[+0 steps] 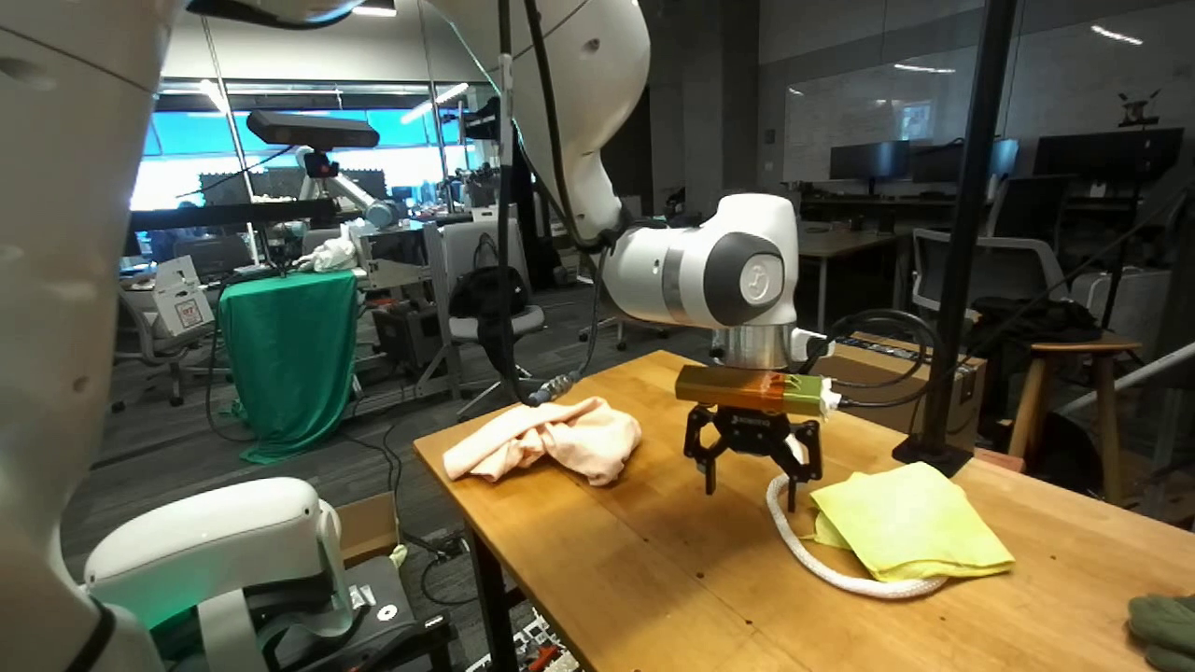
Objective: Move the pink t-shirt and the radish to the right, move the peach t-shirt to the left, move the white cable forwards, move the yellow towel backwards
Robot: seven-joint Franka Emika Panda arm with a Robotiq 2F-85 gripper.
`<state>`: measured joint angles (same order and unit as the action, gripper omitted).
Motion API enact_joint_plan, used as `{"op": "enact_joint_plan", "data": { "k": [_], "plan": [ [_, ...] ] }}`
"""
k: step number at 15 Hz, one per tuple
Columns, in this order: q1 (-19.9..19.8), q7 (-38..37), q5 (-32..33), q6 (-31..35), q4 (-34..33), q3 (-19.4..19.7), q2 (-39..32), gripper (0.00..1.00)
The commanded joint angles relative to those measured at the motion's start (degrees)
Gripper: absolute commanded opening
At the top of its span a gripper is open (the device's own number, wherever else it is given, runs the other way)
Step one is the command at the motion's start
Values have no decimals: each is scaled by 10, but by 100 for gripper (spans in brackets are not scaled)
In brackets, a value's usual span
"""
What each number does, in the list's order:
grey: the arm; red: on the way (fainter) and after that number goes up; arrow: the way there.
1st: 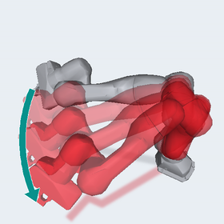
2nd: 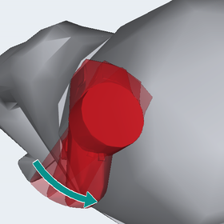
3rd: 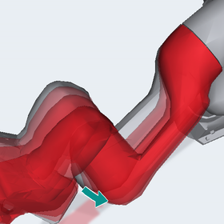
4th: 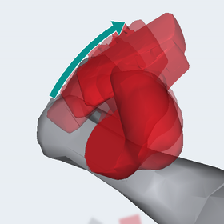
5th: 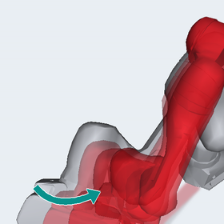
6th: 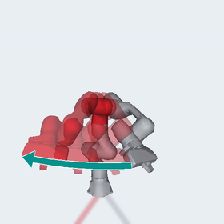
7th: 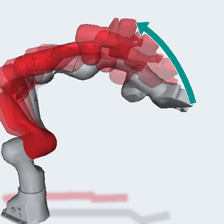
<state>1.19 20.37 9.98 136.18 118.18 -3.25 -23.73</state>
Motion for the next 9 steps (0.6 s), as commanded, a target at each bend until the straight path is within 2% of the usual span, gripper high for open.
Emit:
{"op": "enact_joint_plan", "data": {
  "k": [1, 9],
  "plan": [
    [-22, 49, -27, -15, -26, -19, -17, 100],
    [-39, 90, -41, -44, -68, -26, -51, 100]
  ]
}}
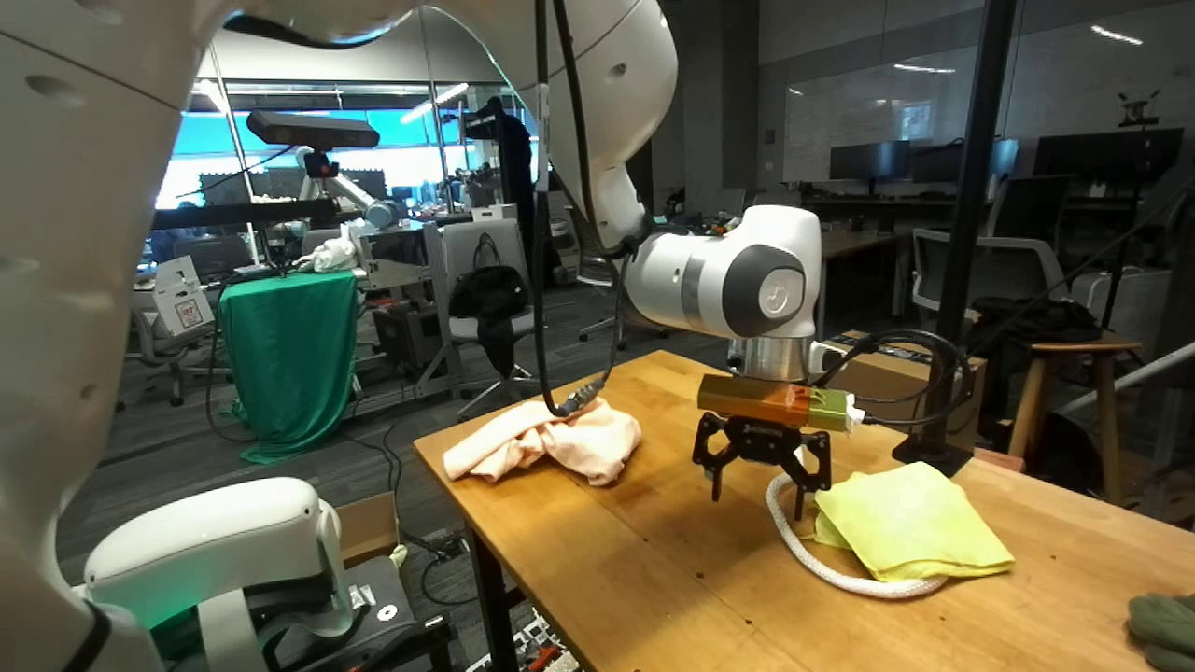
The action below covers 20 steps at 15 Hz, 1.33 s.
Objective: Move the pink t-shirt and the radish to the right, move the peach t-shirt to the left, move the white cable forwards, move the yellow towel backwards
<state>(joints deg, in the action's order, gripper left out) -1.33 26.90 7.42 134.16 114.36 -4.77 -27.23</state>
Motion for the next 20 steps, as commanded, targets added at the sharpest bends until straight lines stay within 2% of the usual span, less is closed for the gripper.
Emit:
{"op": "enact_joint_plan", "data": {
  "k": [1, 13, 14, 15, 20],
  "plan": [
    [-14, 25, -14, -24, -34, -10, -19, 100],
    [-20, 32, -15, -42, -59, -13, -44, 100],
    [-20, 32, -14, -42, -62, -13, -46, 94],
    [-20, 33, -14, -44, -64, -13, -47, 74],
    [-21, 34, -15, -52, -72, -13, -52, 35]
  ]
}}
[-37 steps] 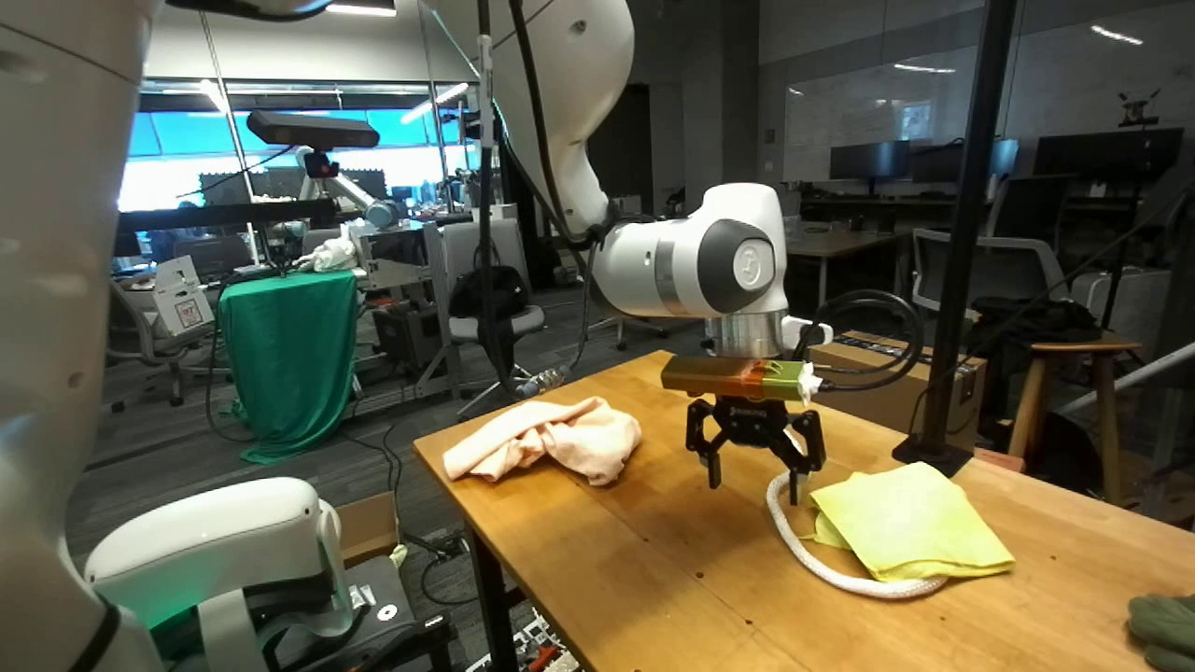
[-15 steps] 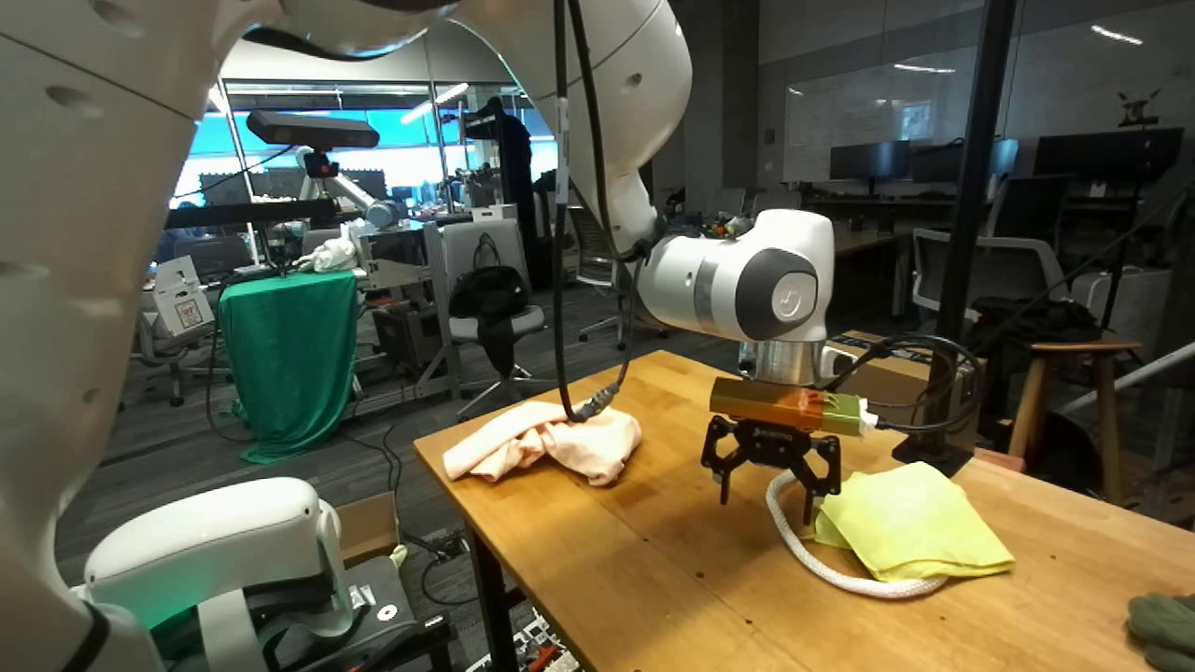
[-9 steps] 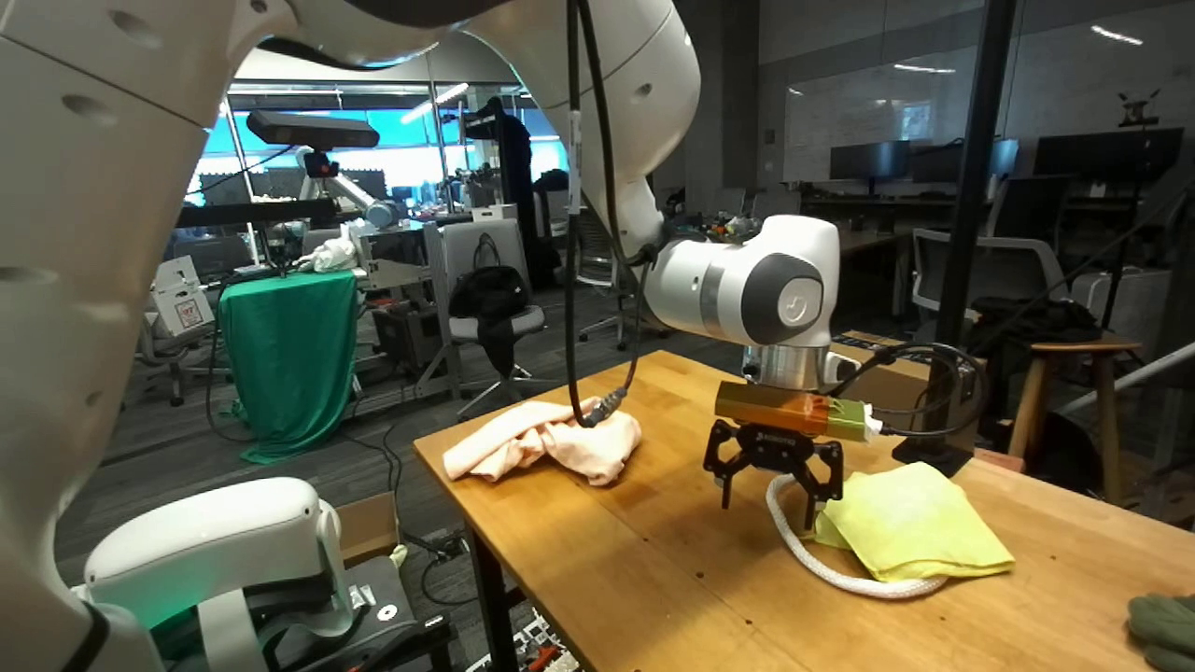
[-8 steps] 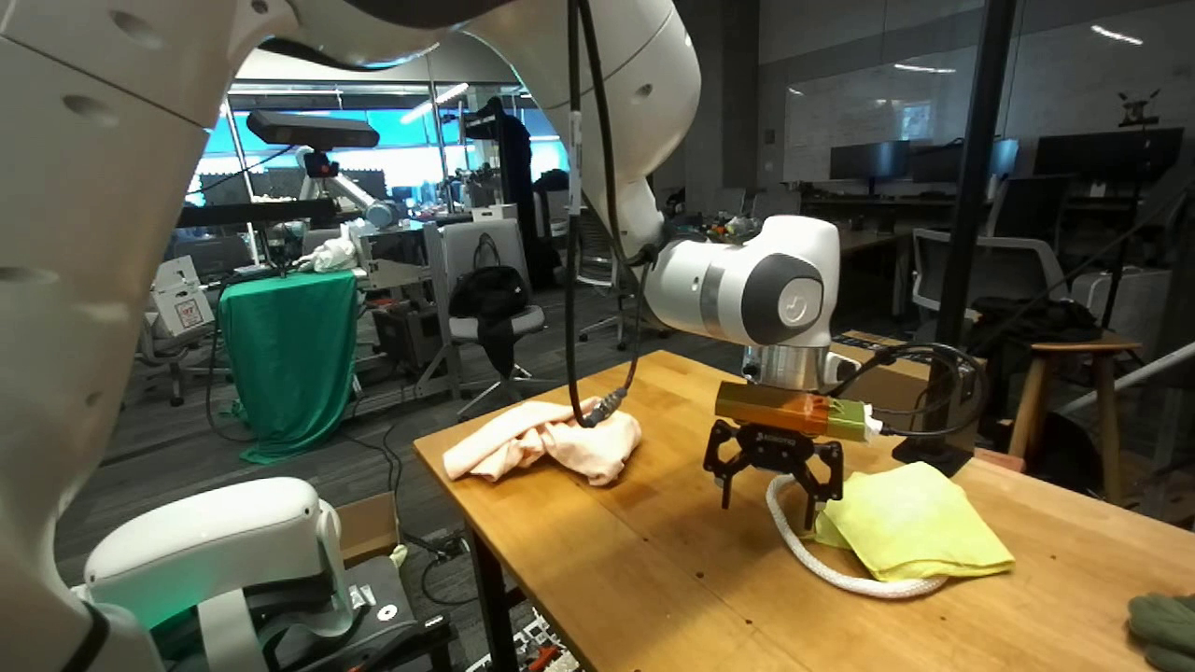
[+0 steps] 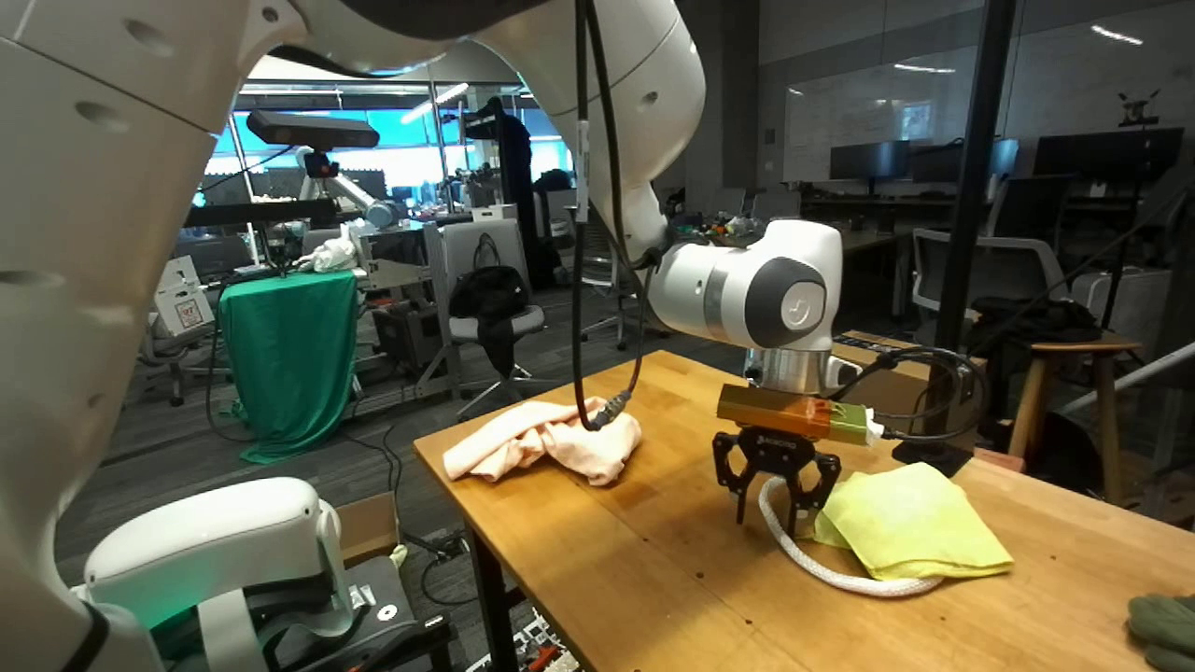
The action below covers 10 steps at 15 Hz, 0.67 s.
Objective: Move the pink t-shirt and the radish to the right, move the peach t-shirt to the left, move the white cable forwards, move the yellow towel backwards
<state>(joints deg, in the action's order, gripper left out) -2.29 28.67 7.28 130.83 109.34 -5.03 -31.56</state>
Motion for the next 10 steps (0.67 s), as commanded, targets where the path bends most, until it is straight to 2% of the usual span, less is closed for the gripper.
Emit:
{"op": "enact_joint_plan", "data": {
  "k": [1, 2, 4, 6, 7, 10],
  "plan": [
    [-11, 17, -14, -21, -23, -11, -9, 29],
    [-12, 18, -14, -22, -23, -11, -9, 21],
    [-11, 17, -14, -27, -24, -11, -9, 17],
    [-10, 13, -14, -31, -22, -10, -7, 4],
    [-9, 8, -15, -34, -22, -9, -7, 8],
    [-10, -2, -28, -53, -25, -9, -8, 7]
  ]
}}
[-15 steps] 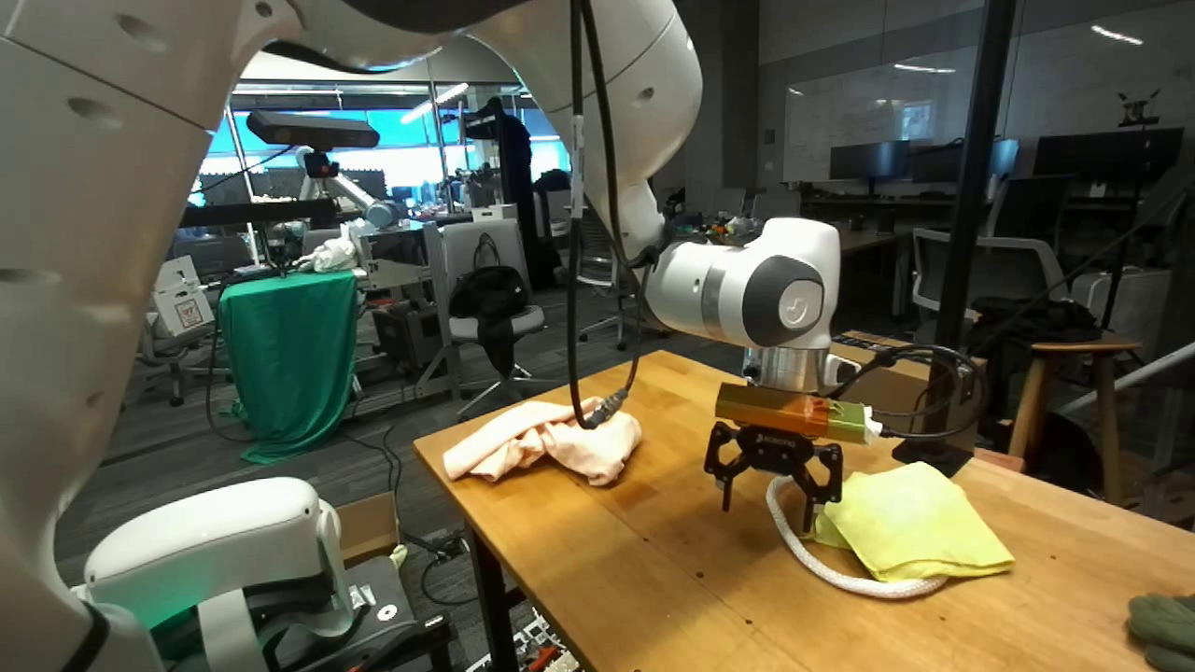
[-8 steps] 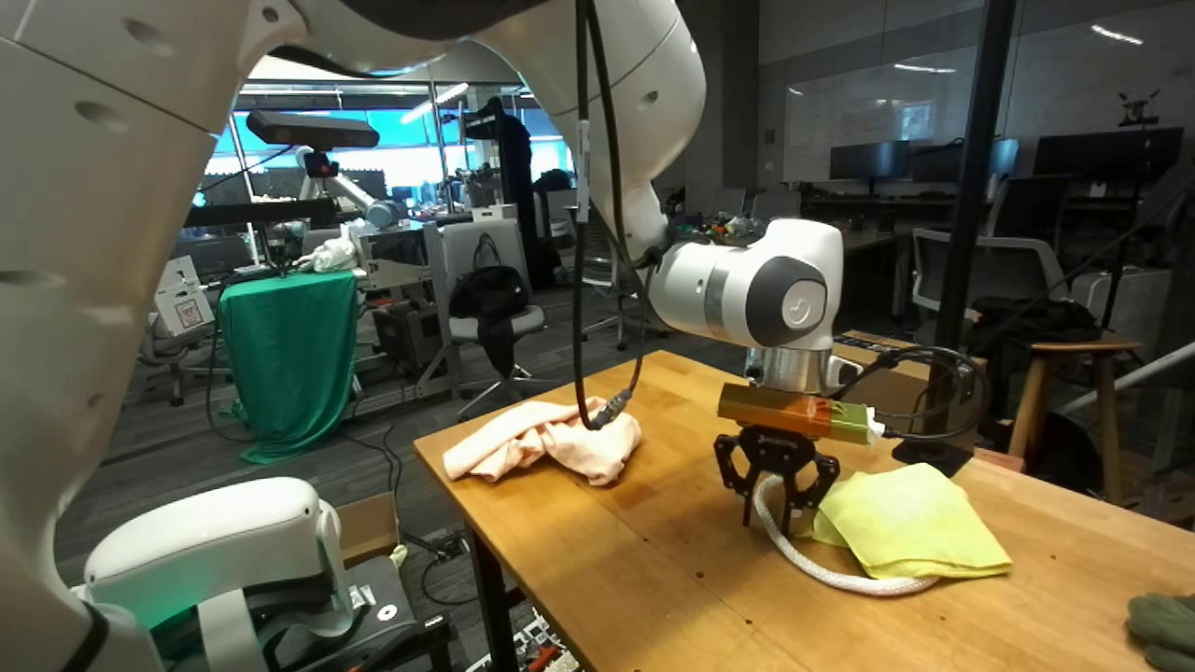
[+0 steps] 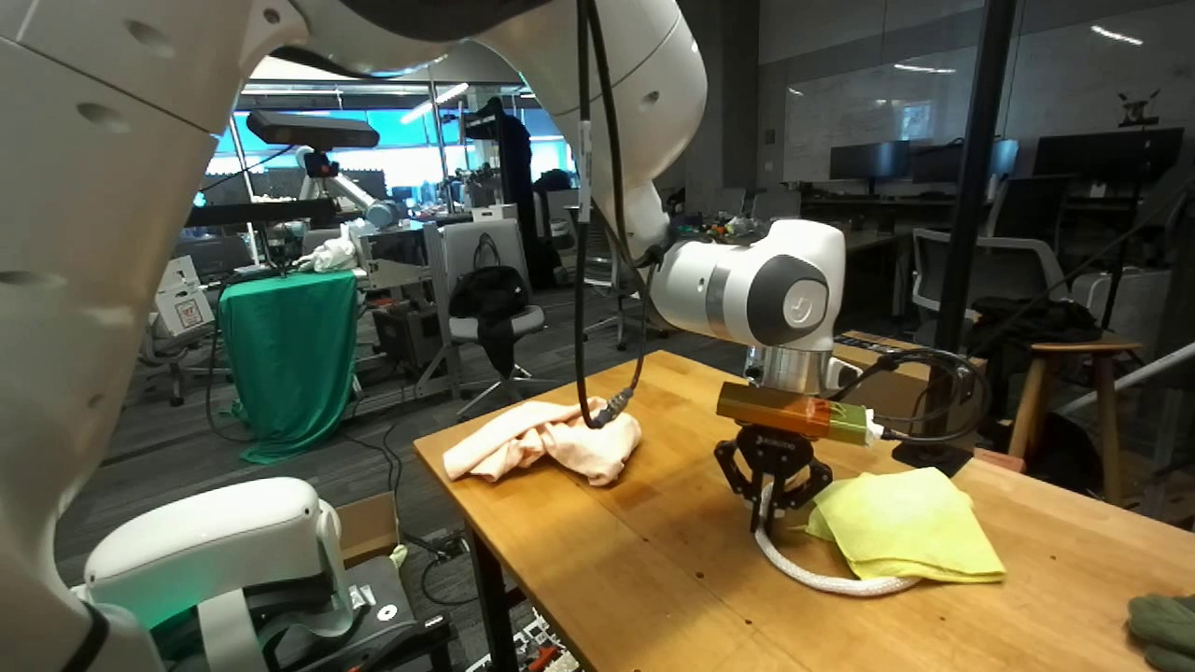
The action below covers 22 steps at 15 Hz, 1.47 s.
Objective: Move the pink t-shirt and the radish to the right, move the peach t-shirt to the left, move the white cable forwards, move the yellow towel backwards
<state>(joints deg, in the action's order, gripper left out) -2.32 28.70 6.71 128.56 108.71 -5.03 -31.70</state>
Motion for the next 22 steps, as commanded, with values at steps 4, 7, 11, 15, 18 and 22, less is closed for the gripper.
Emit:
{"op": "enact_joint_plan", "data": {
  "k": [4, 7, 11, 15, 18, 22],
  "plan": [
    [-11, -13, -44, -50, -17, -7, -5, 6],
    [-14, -17, -60, -58, -15, -7, -6, 6],
    [-15, -27, -75, -45, 4, -5, 1, 6],
    [-17, -37, -80, -42, 15, -4, 6, 6],
    [-14, -63, -90, -34, 25, -3, 11, 5],
    [-11, -106, -114, -36, 35, -5, 24, 5]
  ]
}}
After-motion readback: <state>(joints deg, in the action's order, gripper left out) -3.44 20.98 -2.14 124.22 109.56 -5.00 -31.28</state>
